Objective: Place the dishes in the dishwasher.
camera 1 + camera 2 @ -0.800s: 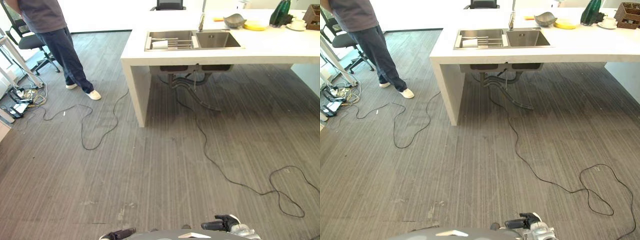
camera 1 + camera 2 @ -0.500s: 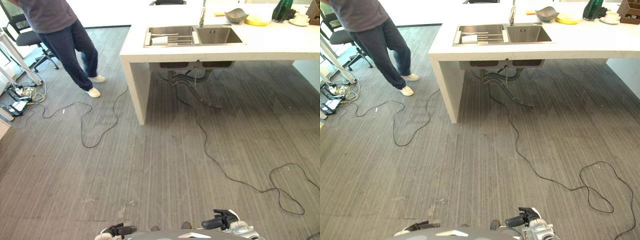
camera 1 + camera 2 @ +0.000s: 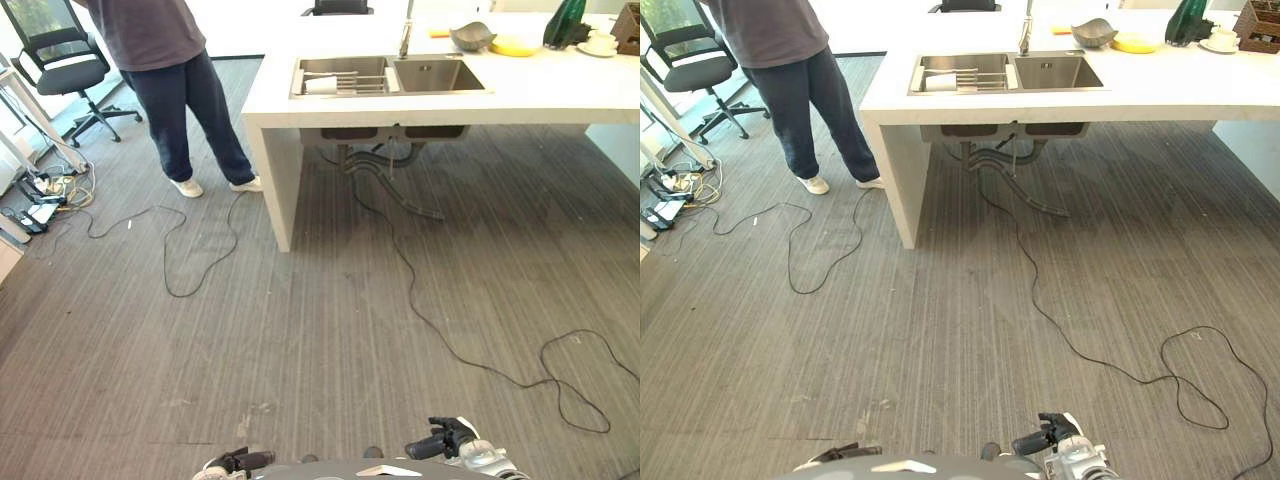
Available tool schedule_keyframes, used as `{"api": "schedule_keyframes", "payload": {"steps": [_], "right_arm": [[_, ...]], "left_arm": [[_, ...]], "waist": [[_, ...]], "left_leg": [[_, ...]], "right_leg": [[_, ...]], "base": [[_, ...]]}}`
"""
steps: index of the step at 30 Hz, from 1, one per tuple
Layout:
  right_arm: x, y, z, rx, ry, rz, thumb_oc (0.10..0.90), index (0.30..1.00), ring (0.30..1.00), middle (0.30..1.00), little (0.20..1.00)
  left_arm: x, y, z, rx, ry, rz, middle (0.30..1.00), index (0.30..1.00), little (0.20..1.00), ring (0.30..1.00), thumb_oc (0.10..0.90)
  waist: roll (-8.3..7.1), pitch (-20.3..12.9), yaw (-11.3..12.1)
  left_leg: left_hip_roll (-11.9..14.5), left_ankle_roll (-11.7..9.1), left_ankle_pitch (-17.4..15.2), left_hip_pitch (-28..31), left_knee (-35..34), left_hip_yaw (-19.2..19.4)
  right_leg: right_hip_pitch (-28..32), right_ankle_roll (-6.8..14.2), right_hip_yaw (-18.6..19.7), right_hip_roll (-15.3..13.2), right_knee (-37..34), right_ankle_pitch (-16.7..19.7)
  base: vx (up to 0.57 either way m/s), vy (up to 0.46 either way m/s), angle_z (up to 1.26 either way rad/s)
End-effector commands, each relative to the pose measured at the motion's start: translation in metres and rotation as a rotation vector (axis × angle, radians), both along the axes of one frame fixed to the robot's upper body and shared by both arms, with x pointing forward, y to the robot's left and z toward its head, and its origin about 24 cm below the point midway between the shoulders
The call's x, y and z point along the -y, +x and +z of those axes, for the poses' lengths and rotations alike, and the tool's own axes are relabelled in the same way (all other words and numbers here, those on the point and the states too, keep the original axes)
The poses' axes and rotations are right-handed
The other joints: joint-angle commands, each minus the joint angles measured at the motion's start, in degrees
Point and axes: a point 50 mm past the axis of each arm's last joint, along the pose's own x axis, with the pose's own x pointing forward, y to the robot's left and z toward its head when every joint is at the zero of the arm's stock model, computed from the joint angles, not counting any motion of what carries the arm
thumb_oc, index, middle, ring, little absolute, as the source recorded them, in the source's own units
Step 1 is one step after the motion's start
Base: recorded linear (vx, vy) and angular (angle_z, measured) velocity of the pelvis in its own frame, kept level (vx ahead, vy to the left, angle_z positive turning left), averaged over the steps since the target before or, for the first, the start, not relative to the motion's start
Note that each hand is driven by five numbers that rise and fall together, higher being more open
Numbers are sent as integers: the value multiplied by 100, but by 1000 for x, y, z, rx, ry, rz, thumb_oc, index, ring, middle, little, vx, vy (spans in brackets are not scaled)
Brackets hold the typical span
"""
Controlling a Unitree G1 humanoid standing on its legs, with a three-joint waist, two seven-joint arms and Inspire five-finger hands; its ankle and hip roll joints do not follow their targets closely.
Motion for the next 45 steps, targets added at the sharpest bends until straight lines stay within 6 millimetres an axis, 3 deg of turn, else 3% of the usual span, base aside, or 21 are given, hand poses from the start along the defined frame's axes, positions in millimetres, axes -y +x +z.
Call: {"api": "schedule_keyframes", "payload": {"steps": [1, 6, 13, 16, 17, 18, 19, 20, 22, 24, 26, 29, 34, 35, 36, 37, 39, 40, 41, 43, 45], "right_arm": [[2, 8, 2, 10, -47, 64, 800, 900, 900, 900, 900], [2, 8, 2, 13, -55, 60, 800, 900, 900, 900, 900], [1, 12, 3, 19, -69, 77, 800, 900, 900, 900, 900], [-1, 19, 5, 35, -67, 92, 800, 900, 900, 900, 900], [-3, 22, 6, 60, -37, 45, 800, 900, 900, 900, 900], [-3, 22, 6, 60, -37, 45, 800, 900, 900, 900, 900], [-2, 21, 6, 63, -26, 27, 800, 900, 900, 900, 900], [1, 22, 7, 70, -22, 7, 800, 900, 900, 900, 900], [3, 21, 7, 68, -23, -4, 800, 900, 900, 900, 900], [7, 17, 6, 53, -26, -17, 800, 900, 900, 900, 900], [8, 6, 3, 18, -30, -42, 800, 900, 900, 900, 900], [10, -2, 1, 1, -41, -51, 800, 900, 900, 900, 900], [13, -9, 0, -23, -78, -22, 800, 900, 900, 900, 900], [9, -13, -2, -36, -81, -7, 800, 900, 900, 900, 900], [9, -12, -2, -42, -69, -32, 800, 900, 900, 900, 900], [-4, -5, -2, 11, -78, -13, 800, 900, 900, 900, 900], [-16, 2, -1, 80, -57, -7, 800, 900, 900, 900, 900], [-17, 7, 1, 104, -50, -29, 800, 900, 900, 900, 900], [-15, 17, 5, 151, -52, -79, 800, 900, 900, 900, 900], [-10, 21, 8, 182, -49, -153, 800, 900, 900, 900, 900], [-8, 23, 10, 207, -46, -165, 800, 900, 900, 900, 900]], "left_arm": [[14, 3, -2, -30, -12, -31, 900, 900, 900, 900, 800], [7, -17, -4, -102, 15, -11, 900, 900, 900, 900, 800], [0, -15, -2, -94, 47, 36, 900, 900, 900, 900, 800], [-4, -7, -1, -72, 64, 39, 900, 900, 900, 900, 800], [-4, -3, 0, -52, 69, 46, 900, 900, 900, 900, 800], [-4, -3, 0, -52, 69, 46, 900, 900, 900, 900, 800], [-5, -3, 0, -48, 69, 67, 900, 900, 900, 900, 800], [-6, 1, 1, -26, 59, 103, 900, 900, 900, 900, 800], [-5, 0, 1, -24, 51, 121, 900, 900, 900, 900, 800], [-3, -1, 0, -23, 45, 139, 900, 900, 900, 900, 800], [-3, -8, -1, -41, 54, 133, 900, 900, 900, 900, 800], [-9, -4, 1, -4, 97, 172, 900, 900, 900, 900, 800], [-21, 20, 9, 141, 125, 427, 900, 900, 900, 900, 800], [-30, 33, 16, 212, 166, 507, 900, 900, 900, 900, 800], [-80, 52, 37, 265, 299, 571, 900, 900, 900, 900, 800], [-56, 106, 61, 555, 318, 650, 900, 900, 900, 900, 800], [-46, 133, 93, 799, 320, 689, 900, 900, 900, 900, 800], [-45, 139, 101, 840, 332, 672, 900, 900, 900, 900, 800], [-47, 156, 130, 983, 378, 636, 900, 900, 900, 900, 800], [-48, 169, 157, 1106, 413, 642, 900, 900, 900, 900, 800], [-61, 180, 212, 1345, 508, 729, 900, 900, 900, 900, 800]], "waist": [[-129, -4, 63], [-130, 25, 73], [-120, 147, 85], [-179, 308, 116], [-232, 426, 145], [-232, 426, 145], [-237, 471, 184], [-276, 593, 322], [-259, 647, 397], [-230, 697, 455], [-151, 565, 544], [-38, 447, 700], [-161, 262, 963], [-283, 154, 976], [-467, -38, 953], [-602, -62, 872], [-711, -56, 798], [-674, -55, 775], [-569, 25, 723], [-509, 157, 527], [-397, 267, 380]], "left_leg": [[150, -311, -206, -63, -33, 198], [163, -318, -210, -69, -33, 207], [234, -353, -168, -58, -32, 190], [326, -421, -245, -413, 630, 185], [327, -540, -328, -878, 1442, 182], [327, -540, -328, -878, 1442, 182], [368, -601, -174, -1109, 1858, 159], [359, -687, 134, -1591, 3067, 44], [299, -684, 257, -1753, 3364, -7], [238, -651, 295, -2069, 3345, -13], [263, -480, 195, -2404, 2264, 359], [326, -457, 608, -2595, 1052, 623], [229, -398, 1052, -2631, 201, 639], [139, -348, 1176, -2560, 192, 579], [-72, -243, 1118, -2304, 130, 552], [-228, -116, 940, -2024, 65, 476], [-370, 17, 750, -1756, 8, 391], [-363, 87, 658, -1600, -23, 342], [-277, 161, 606, -1453, -33, 281], [-304, 253, 363, -1090, -33, 70], [-210, 265, 178, -817, -33, -96]], "right_leg": [[289, 814, 19, -417, 88, -843], [280, 802, 43, -401, 88, -847], [233, 745, 64, -340, 88, -849], [192, 662, 86, -348, 95, -837], [148, 577, 99, -360, 120, -884], [148, 577, 99, -360, 120, -884], [184, 530, 99, -339, 105, -912], [296, 432, 96, -364, 88, -945], [340, 407, 112, -374, 88, -995], [436, 405, 116, -376, 88, -1145], [586, 531, 167, -302, 88, -1373], [820, 646, 298, -178, 88, -1597], [1180, 774, 634, -275, 88, -1839], [1328, 836, 644, -354, 88, -1788], [1299, 1042, 633, -637, 525, -1676], [930, 1226, 696, -812, 1418, -1396], [580, 1483, 784, -937, 2409, -653], [363, 1544, 757, -952, 2923, -287], [83, 1578, 814, -823, 3538, 273], [-317, 1581, 829, -850, 4505, 351], [-877, 1481, 730, -977, 5032, 91]], "base": [[0, 0, 0], [0, 0, 0], [9, -34, -1], [-29, -89, 1], [-59, -116, 1], [-29, -119, 10], [35, -150, 20], [35, -150, 20], [49, -68, -11], [195, 10, -22], [443, 83, -20], [267, 70, -13], [403, 73, -3], [538, 162, -32], [754, 238, -108], [633, 249, -114], [342, 141, -54], [249, 110, 4], [270, 103, 20], [311, 73, 59], [319, 6, 72]]}}
